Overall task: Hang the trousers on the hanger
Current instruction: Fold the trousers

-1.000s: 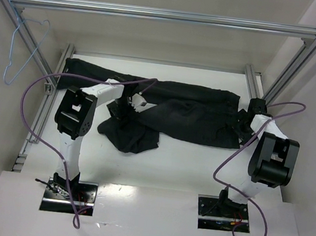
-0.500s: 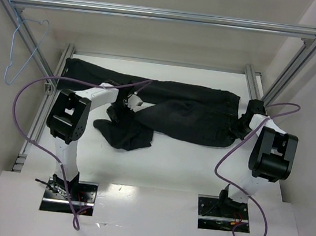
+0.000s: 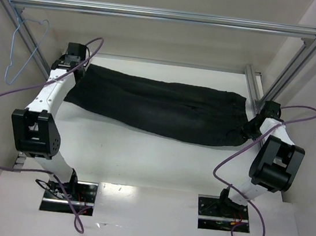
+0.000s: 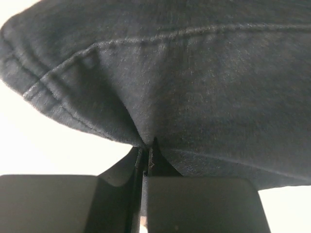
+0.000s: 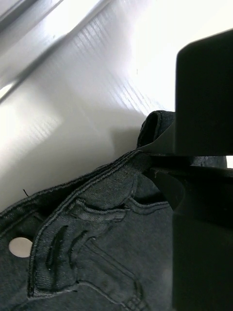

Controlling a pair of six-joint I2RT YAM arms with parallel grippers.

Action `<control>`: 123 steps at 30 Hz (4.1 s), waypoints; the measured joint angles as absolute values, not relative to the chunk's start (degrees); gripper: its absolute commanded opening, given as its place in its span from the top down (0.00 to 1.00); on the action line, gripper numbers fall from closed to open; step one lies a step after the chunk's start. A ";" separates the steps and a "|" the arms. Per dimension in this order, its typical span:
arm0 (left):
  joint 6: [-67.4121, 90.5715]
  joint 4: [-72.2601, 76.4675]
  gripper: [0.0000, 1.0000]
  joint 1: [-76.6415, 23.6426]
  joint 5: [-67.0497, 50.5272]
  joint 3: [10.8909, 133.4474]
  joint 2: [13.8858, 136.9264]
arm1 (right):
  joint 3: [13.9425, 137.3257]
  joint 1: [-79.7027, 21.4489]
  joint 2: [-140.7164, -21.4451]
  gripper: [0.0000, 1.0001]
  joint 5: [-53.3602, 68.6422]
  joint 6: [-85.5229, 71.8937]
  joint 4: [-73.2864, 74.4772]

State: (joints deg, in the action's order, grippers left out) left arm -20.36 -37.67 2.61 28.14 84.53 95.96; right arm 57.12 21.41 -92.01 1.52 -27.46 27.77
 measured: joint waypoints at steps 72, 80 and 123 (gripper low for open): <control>-25.28 -28.05 0.00 15.79 32.67 56.84 97.41 | 45.93 24.53 -77.23 0.50 -2.76 -38.41 26.22; -25.23 -30.33 0.00 15.77 28.60 60.07 97.41 | 46.70 25.98 -76.60 0.00 -5.67 -35.55 27.18; -11.31 -43.75 0.00 6.24 20.18 167.04 160.53 | 109.14 3.38 -132.51 0.00 -20.86 -24.84 29.43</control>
State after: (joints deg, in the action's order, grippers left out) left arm -11.31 -43.75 6.24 20.18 167.04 160.53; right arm 109.14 3.38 -132.51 -20.86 -24.84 29.43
